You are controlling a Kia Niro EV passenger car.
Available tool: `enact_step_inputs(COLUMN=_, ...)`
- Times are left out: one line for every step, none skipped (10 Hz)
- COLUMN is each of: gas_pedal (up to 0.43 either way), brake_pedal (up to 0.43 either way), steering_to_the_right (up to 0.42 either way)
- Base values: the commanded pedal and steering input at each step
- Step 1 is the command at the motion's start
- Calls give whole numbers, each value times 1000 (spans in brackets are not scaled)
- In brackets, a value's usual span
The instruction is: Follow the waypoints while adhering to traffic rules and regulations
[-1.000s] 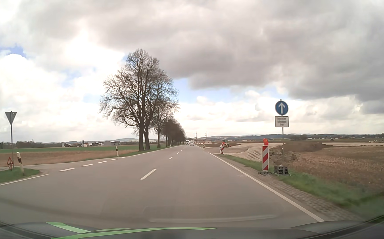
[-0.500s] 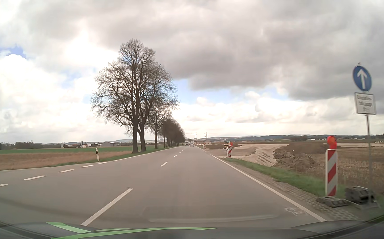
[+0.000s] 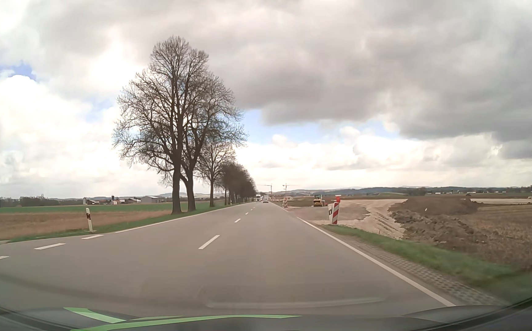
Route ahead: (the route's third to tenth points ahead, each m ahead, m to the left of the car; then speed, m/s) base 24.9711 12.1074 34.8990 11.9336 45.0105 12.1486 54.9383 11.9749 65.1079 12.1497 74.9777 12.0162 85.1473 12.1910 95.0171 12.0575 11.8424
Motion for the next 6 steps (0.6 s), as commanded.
enact_step_inputs(gas_pedal=98, brake_pedal=0, steering_to_the_right=-1)
enact_step_inputs(gas_pedal=98, brake_pedal=0, steering_to_the_right=-1)
enact_step_inputs(gas_pedal=98, brake_pedal=0, steering_to_the_right=-1)
enact_step_inputs(gas_pedal=98, brake_pedal=0, steering_to_the_right=0)
enact_step_inputs(gas_pedal=98, brake_pedal=0, steering_to_the_right=-1)
enact_step_inputs(gas_pedal=98, brake_pedal=0, steering_to_the_right=-1)
